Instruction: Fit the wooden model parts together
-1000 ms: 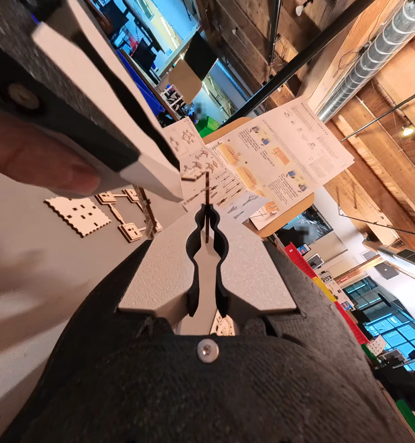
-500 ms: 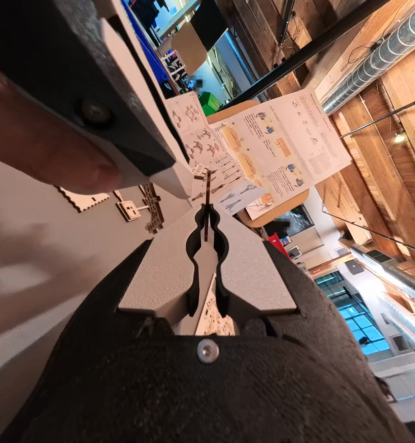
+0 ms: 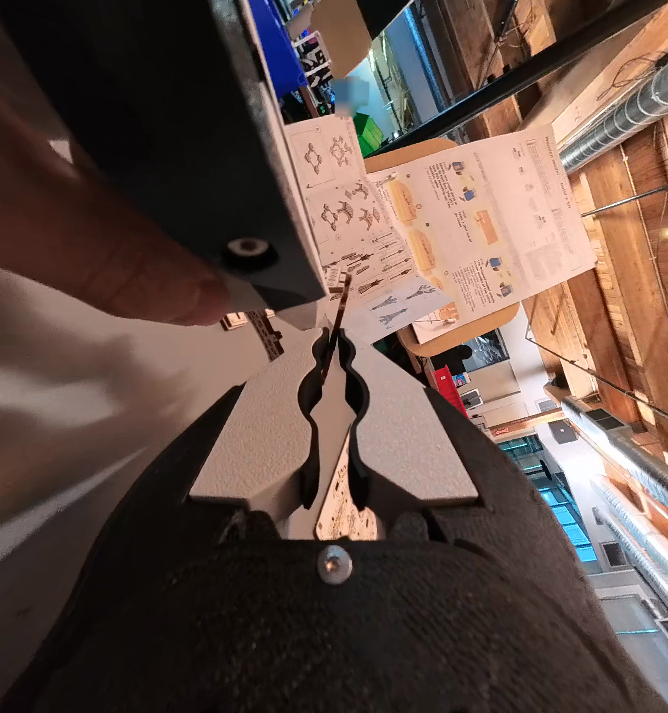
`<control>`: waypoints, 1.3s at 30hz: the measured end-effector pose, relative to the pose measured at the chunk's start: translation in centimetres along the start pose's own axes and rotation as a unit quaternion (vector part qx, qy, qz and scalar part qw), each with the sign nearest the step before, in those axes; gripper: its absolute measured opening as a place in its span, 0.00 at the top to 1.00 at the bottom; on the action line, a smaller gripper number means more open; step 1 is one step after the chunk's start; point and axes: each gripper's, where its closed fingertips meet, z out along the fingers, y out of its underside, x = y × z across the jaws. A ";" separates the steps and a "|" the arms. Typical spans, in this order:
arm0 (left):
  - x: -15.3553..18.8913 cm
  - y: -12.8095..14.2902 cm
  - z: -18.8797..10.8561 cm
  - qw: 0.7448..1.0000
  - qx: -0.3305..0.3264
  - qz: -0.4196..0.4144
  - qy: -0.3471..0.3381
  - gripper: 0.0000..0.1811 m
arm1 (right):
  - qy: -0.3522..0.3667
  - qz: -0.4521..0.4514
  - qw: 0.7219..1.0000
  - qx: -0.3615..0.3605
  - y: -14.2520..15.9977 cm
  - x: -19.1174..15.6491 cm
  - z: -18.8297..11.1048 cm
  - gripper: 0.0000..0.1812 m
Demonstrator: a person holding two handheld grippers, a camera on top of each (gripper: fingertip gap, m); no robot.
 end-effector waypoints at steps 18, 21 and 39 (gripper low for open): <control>0.9 -0.3 -1.0 0.969 0.018 -0.159 0.187 0.86 | -0.027 0.014 0.999 0.019 0.0 -1.1 0.0 0.99; 1.2 -1.0 -1.4 0.947 0.029 -0.212 0.238 0.83 | -0.031 0.038 0.998 0.025 0.1 -1.0 0.0 0.99; 0.3 -4.7 -3.1 0.861 0.133 -0.348 0.345 0.97 | 0.053 0.143 0.985 0.075 -0.9 3.1 -1.2 1.00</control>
